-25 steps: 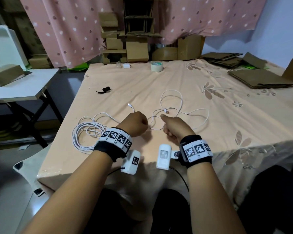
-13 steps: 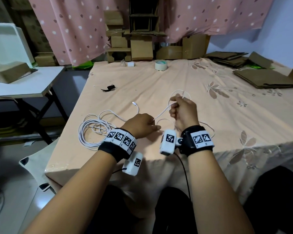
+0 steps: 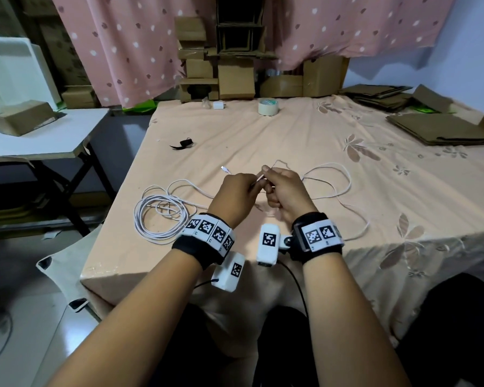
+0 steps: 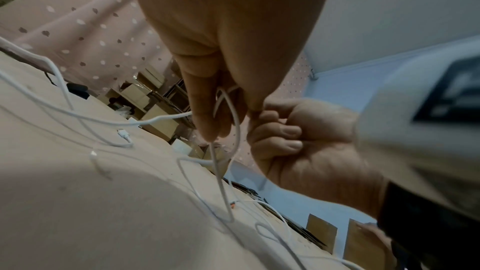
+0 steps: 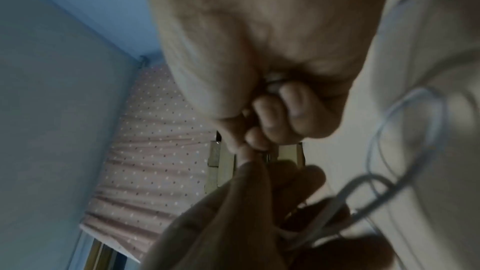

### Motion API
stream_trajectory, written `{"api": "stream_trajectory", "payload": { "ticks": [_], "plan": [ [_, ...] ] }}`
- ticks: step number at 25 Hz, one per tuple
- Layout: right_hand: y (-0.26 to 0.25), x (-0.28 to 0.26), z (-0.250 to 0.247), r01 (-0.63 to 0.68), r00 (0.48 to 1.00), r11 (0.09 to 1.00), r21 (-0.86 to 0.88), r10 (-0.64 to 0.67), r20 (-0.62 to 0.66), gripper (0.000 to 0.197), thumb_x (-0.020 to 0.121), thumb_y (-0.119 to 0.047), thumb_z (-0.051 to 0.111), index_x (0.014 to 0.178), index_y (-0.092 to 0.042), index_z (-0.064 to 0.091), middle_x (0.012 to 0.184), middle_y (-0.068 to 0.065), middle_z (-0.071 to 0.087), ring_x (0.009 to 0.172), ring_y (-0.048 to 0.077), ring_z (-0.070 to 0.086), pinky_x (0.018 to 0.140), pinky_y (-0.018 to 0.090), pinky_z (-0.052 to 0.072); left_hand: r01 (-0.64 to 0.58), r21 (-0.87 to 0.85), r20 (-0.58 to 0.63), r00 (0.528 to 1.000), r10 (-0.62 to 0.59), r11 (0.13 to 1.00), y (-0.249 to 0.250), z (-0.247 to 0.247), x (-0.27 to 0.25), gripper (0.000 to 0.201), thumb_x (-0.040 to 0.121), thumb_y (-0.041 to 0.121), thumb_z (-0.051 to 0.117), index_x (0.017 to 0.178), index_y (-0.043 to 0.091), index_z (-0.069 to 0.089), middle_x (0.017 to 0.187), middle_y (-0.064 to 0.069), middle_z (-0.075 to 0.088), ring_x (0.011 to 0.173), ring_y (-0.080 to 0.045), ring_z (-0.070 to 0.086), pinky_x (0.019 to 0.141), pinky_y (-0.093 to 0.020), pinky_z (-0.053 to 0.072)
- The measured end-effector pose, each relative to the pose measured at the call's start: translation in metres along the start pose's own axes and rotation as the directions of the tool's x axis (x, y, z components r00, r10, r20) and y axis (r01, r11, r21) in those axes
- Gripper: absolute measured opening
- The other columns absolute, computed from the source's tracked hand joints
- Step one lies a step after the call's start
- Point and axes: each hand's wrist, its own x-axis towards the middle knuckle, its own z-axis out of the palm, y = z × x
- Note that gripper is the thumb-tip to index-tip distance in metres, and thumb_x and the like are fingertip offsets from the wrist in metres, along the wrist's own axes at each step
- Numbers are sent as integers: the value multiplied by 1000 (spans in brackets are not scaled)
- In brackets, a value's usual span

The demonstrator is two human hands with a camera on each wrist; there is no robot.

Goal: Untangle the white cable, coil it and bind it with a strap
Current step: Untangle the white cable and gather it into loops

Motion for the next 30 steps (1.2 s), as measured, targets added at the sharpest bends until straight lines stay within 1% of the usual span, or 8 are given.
{"api": "stream_trajectory", "payload": {
  "ticks": [3, 6, 8, 12, 19, 22, 25, 30],
  "plan": [
    [-14, 7, -2, 224, 938, 960, 168, -166, -304, 24, 101, -7, 47, 80, -9, 59, 52, 3, 46, 34, 11, 30, 38, 15, 21, 54, 100, 61, 996, -61, 993, -10, -8, -5, 50, 101, 44, 53, 64, 11, 56, 60, -6, 56, 61, -21, 52, 58, -38, 37],
    [-24, 23, -28, 425, 788, 750, 507, -31, -614, 16, 103, -9, 42, 95, -9, 56, 70, 9, 58, 47, 18, 54, 42, 22, 42, 111, 188, 160, 977, -142, 976, -22, -14, -5, 49, 99, 41, 57, 68, 4, 61, 65, -12, 61, 69, -30, 59, 61, -37, 41],
    [-20, 25, -36, 364, 780, 717, 594, 113, -615, 14, 104, -13, 44, 111, -4, 53, 88, 11, 56, 62, 22, 61, 46, 25, 49, 129, 185, 133, 979, -155, 974, -20, -15, -1, 47, 101, 37, 55, 68, 2, 57, 67, -14, 59, 70, -33, 57, 59, -37, 36],
    [-4, 9, -15, -29, 822, 971, 238, 159, -546, 18, 95, -19, 53, 79, -11, 48, 65, 6, 53, 38, 16, 37, 40, 20, 25, 117, 128, -53, 992, -111, 985, -8, -10, 2, 41, 105, 34, 46, 75, 6, 50, 71, -12, 56, 71, -35, 51, 58, -38, 32],
    [1, 11, -12, 301, 807, 833, 464, 37, -590, 17, 93, 6, 43, 91, -7, 53, 64, 15, 60, 42, 21, 55, 42, 24, 44, 134, 93, -40, 991, -130, 987, -22, -14, -7, 49, 105, 39, 44, 60, 20, 38, 63, -4, 49, 69, -29, 50, 59, -38, 33],
    [-5, 3, -12, -100, 929, 995, 16, 100, -357, 15, 95, -16, 54, 88, -5, 60, 48, 6, 54, 33, 14, 42, 37, 17, 28, 121, 25, 3, 993, -121, 992, -28, -16, -7, 46, 105, 33, 48, 60, 26, 39, 67, 0, 54, 72, -24, 51, 62, -34, 27],
    [1, -9, 9, -331, 930, 845, -419, 367, 6, 64, 102, -57, 41, 79, -3, 69, 54, 11, 63, 37, 16, 44, 38, 20, 26, 128, -97, -98, 986, -137, 987, -24, -12, -8, 39, 105, 30, 49, 67, 26, 43, 65, 8, 52, 64, -12, 49, 57, -27, 29],
    [11, -1, 27, -274, 961, 916, 292, 246, 127, 23, 101, -24, 52, 87, -11, 66, 65, -2, 58, 42, 8, 36, 37, 18, 23, 115, -94, 27, 993, -113, 989, -26, -21, -17, 34, 104, 36, 48, 76, 17, 55, 73, 1, 61, 71, -18, 56, 64, -34, 45]
  ]
}}
